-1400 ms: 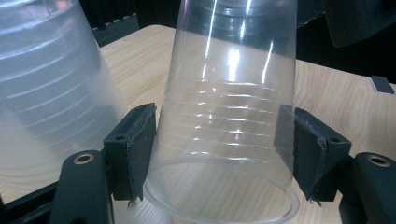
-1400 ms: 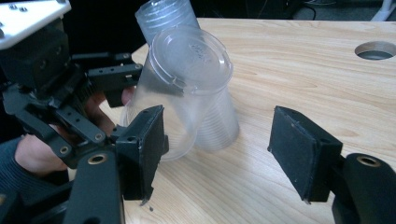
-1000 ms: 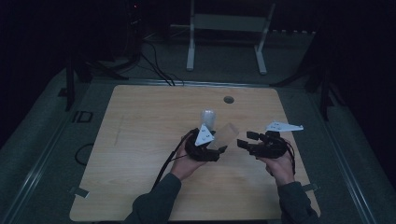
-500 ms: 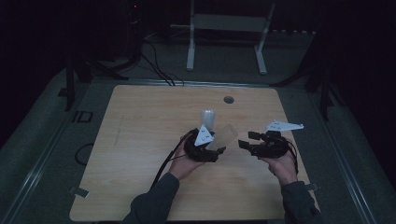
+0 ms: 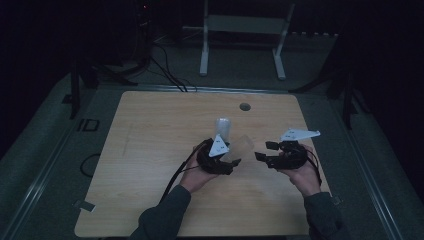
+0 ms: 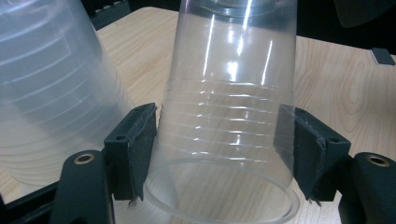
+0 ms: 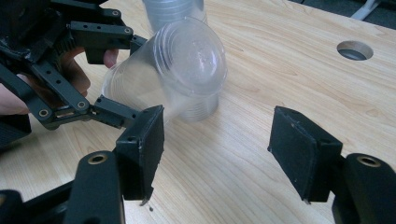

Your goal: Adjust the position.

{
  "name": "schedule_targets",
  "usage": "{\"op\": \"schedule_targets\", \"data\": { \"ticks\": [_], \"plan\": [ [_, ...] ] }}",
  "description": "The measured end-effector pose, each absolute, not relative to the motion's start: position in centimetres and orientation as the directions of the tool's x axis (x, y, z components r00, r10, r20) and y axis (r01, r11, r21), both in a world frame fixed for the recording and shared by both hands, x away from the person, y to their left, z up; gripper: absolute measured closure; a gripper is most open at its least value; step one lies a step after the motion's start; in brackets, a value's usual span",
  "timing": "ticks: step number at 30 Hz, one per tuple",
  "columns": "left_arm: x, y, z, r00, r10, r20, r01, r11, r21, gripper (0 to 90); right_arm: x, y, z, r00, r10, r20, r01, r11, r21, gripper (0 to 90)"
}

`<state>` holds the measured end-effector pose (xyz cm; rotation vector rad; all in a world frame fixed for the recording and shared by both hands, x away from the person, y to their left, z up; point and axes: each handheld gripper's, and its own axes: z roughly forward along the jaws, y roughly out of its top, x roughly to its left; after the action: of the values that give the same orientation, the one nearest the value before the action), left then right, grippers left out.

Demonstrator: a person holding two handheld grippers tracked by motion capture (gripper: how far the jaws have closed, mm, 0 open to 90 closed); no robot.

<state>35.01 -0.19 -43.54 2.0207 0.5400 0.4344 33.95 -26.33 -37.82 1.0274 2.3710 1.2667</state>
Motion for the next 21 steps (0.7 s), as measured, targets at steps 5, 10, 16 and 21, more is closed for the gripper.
{"op": "schedule_targets", "data": {
  "ticks": [5, 10, 16, 21],
  "plan": [
    [34.98, -0.22, -43.68, 0.841, 0.534, 0.087, 0.196, -0.449, 0.872, 30.8, 33.99, -26.25, -37.59, -0.719, 0.690, 0.077, 0.456, 0.386, 0.802, 35.3],
    [34.98, -0.21, -43.76, 0.843, 0.530, 0.091, 0.195, -0.459, 0.867, 30.8, 33.98, -26.07, -37.52, -0.728, 0.683, 0.057, 0.448, 0.411, 0.794, 35.7],
    [34.97, -0.28, -43.91, 0.846, 0.526, 0.089, 0.197, -0.464, 0.864, 30.8, 34.01, -25.85, -37.50, -0.736, 0.676, 0.029, 0.440, 0.446, 0.779, 35.8],
    [34.95, -0.30, -44.01, 0.849, 0.520, 0.095, 0.194, -0.473, 0.859, 30.7, 34.00, -25.69, -37.41, -0.743, 0.670, 0.012, 0.435, 0.469, 0.769, 35.9]
  ]
}}
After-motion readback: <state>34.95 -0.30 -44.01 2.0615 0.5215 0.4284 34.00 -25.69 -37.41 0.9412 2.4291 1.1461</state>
